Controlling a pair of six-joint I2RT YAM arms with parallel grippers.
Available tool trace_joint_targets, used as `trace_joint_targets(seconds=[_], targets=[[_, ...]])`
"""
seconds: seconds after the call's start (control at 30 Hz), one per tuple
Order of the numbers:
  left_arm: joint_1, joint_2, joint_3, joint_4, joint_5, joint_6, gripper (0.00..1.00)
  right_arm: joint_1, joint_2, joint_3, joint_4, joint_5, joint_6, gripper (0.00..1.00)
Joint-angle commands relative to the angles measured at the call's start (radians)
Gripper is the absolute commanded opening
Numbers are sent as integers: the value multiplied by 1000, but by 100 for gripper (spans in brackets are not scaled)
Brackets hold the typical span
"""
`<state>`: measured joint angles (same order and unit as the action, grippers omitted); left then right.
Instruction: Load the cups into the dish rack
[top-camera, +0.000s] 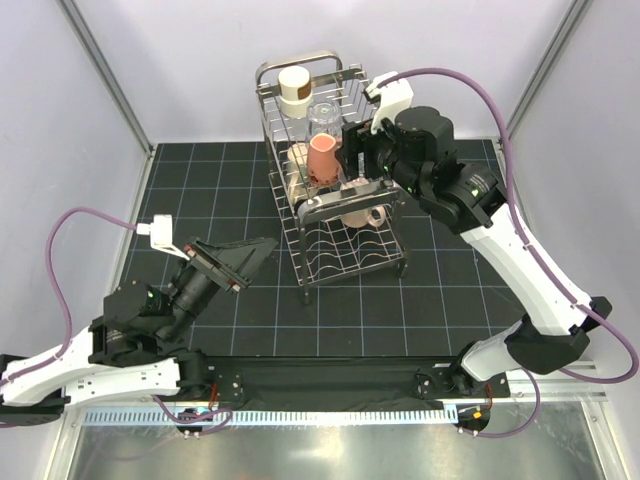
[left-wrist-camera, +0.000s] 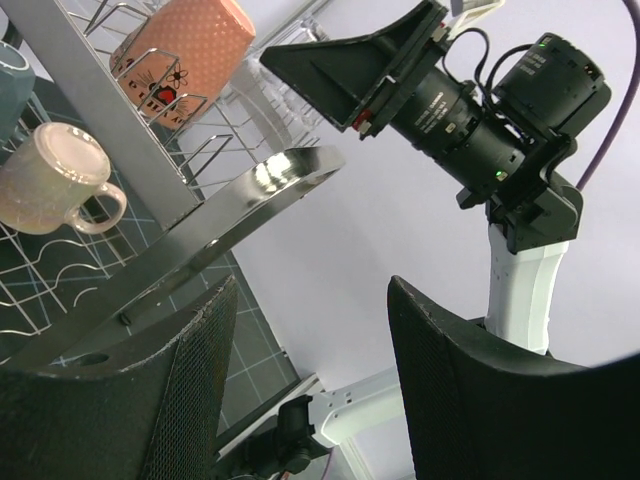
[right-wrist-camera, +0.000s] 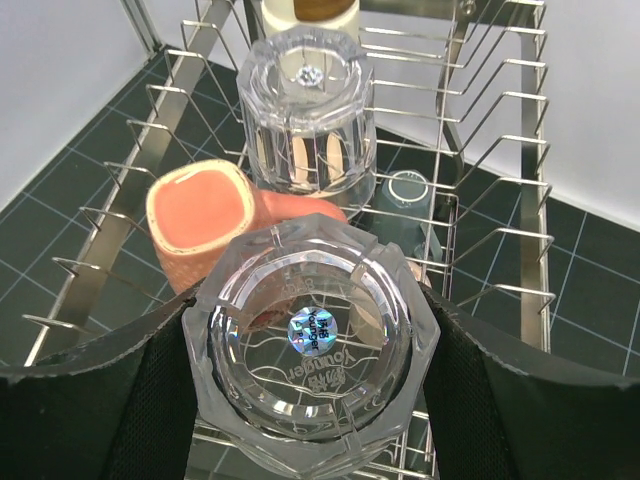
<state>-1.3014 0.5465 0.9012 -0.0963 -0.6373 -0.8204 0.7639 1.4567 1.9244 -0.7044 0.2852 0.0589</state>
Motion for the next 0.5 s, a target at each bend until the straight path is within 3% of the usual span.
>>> trace_joint_targets(seconds=[0.0,0.47], targets=[[-2,-10,8,-8,-36,-10,61,2,-25,-22,74,3,7,4],[-2,-49,-4,-52,-53,-25,61,-14,-24,-113,155,26,-4,4]])
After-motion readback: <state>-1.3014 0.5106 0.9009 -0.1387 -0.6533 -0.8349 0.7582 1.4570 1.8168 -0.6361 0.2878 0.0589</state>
